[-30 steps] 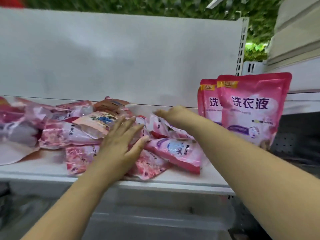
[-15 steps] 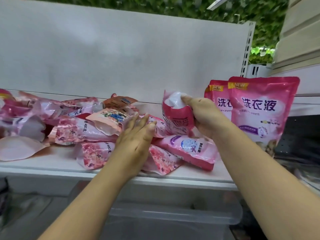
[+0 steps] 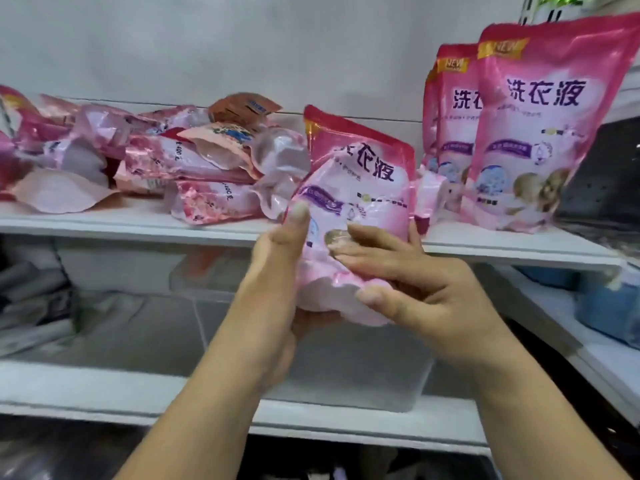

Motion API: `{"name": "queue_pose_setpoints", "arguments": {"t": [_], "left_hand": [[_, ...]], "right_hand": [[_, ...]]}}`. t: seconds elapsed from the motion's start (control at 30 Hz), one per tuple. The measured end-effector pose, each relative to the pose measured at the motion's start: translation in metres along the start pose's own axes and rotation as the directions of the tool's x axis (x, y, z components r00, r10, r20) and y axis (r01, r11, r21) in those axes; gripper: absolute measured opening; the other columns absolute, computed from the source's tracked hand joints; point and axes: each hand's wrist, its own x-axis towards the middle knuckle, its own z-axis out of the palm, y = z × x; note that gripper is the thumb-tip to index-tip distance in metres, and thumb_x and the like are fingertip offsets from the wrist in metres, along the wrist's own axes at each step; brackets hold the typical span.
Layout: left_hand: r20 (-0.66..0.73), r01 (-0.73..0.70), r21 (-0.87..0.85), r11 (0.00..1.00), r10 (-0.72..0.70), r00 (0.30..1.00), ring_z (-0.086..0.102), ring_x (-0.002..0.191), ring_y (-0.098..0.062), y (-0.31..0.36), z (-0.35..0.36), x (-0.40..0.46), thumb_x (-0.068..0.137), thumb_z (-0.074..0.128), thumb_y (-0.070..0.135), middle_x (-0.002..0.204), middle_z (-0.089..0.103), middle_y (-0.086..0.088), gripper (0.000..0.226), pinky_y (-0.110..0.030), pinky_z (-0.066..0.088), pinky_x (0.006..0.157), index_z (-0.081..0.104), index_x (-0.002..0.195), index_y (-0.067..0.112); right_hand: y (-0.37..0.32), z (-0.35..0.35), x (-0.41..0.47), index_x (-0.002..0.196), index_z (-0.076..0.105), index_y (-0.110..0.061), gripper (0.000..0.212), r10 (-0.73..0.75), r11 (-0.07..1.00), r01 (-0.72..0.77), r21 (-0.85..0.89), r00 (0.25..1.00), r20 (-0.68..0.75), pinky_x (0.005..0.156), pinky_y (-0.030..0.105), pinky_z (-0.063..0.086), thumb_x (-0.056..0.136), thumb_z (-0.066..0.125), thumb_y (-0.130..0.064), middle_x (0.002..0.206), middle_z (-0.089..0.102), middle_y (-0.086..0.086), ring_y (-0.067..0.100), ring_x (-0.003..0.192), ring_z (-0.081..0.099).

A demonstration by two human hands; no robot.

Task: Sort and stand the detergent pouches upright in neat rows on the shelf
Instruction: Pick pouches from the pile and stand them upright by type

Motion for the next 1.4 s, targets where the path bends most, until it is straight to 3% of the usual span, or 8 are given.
{"name": "queue_pose_setpoints", "arguments": {"t": [0.13,0.27,0.4,0.67,0.83,0.97,1.1,1.4], "left_hand": [[0.019,0.026,-0.133,0.991,-0.024,1.0,0.068,0.07,-0.016,-0.015,0.003,-0.017,0.064,0.075,0.016,0.085,0.071,-0.004,0.047,-0.029,0.056,0.058,0.059,0.108,0.009],[0.016,-0.019,-0.255,0.967,0.023,1.0,0.069,0.074,-0.015,-0.034,0.005,-0.034,0.068,0.066,0.001,0.085,0.072,-0.004,0.03,-0.024,0.055,0.057,0.061,0.096,0.01],[0.1,-0.078,-0.307,0.948,0.113,0.989,0.07,0.08,-0.018,-0.038,0.023,-0.04,0.056,0.069,0.013,0.09,0.072,-0.007,0.037,-0.025,0.054,0.061,0.068,0.093,0.014],[0.396,-0.271,-0.018,0.963,0.255,0.882,0.063,0.096,-0.018,-0.019,0.09,0.017,0.047,0.086,0.045,0.097,0.069,0.005,0.063,-0.038,0.05,0.09,0.06,0.101,0.026],[0.495,-0.382,0.21,0.9,0.239,0.835,0.064,0.082,-0.001,0.008,0.15,0.067,0.068,0.079,0.019,0.086,0.067,0.013,0.046,-0.021,0.052,0.078,0.055,0.107,0.016],[0.446,-0.356,0.292,0.887,0.203,0.872,0.065,0.098,-0.014,0.009,0.172,0.095,0.068,0.078,0.011,0.109,0.065,-0.003,0.065,-0.032,0.052,0.087,0.046,0.125,0.012],[0.35,-0.334,0.427,0.84,0.187,0.918,0.063,0.098,-0.012,-0.015,0.177,0.093,0.063,0.084,0.016,0.11,0.064,0.0,0.067,-0.031,0.051,0.089,0.046,0.118,0.018],[0.305,-0.219,0.431,0.876,0.087,0.948,0.069,0.082,-0.013,-0.033,0.171,0.095,0.067,0.079,0.007,0.105,0.066,-0.001,0.065,-0.022,0.056,0.063,0.045,0.121,0.021]], "right_hand": [[-0.006,0.012,-0.024,0.096,0.073,-0.024,0.034,0.045,0.953,-0.003,0.303,0.99,-0.133,0.099,0.02,0.04,0.07,0.07,-0.045,0.11,0.064,-0.023,0.003,0.119,0.052],[-0.009,0.011,-0.039,0.101,0.066,-0.026,0.039,0.458,0.836,-0.163,0.523,0.732,-0.504,0.085,0.018,0.05,0.064,0.076,-0.033,0.099,0.068,-0.013,0.002,0.099,0.063],[-0.027,-0.014,-0.036,0.11,0.061,-0.011,0.052,0.655,0.637,-0.361,0.681,0.719,-0.232,0.087,0.038,0.052,0.065,0.064,-0.035,0.102,0.071,0.006,0.02,0.096,0.068],[-0.046,-0.108,-0.003,0.102,0.061,-0.01,0.017,0.622,0.675,-0.202,0.709,0.673,-0.401,0.073,0.037,0.058,0.087,0.055,-0.015,0.088,0.073,0.008,0.02,0.08,0.071],[-0.033,-0.169,0.04,0.091,0.058,-0.012,0.005,0.446,0.865,-0.092,0.494,0.592,-0.671,0.076,0.038,0.058,0.091,0.053,-0.011,0.084,0.069,0.009,0.022,0.077,0.069],[-0.008,-0.191,0.052,0.091,0.06,-0.016,0.004,0.284,0.949,-0.079,0.305,0.63,-0.723,0.088,0.047,0.052,0.088,0.06,-0.017,0.1,0.067,0.013,0.03,0.097,0.065],[0.016,-0.187,0.038,0.096,0.059,-0.015,0.014,0.299,0.954,-0.17,0.247,0.603,-0.74,0.077,0.03,0.054,0.087,0.061,-0.025,0.087,0.066,0.0,0.014,0.081,0.064],[0.043,-0.175,0.027,0.077,0.057,-0.022,0.02,0.322,0.947,-0.222,0.232,0.637,-0.7,0.071,0.04,0.049,0.086,0.059,-0.039,0.077,0.058,0.006,0.018,0.072,0.054]]}}
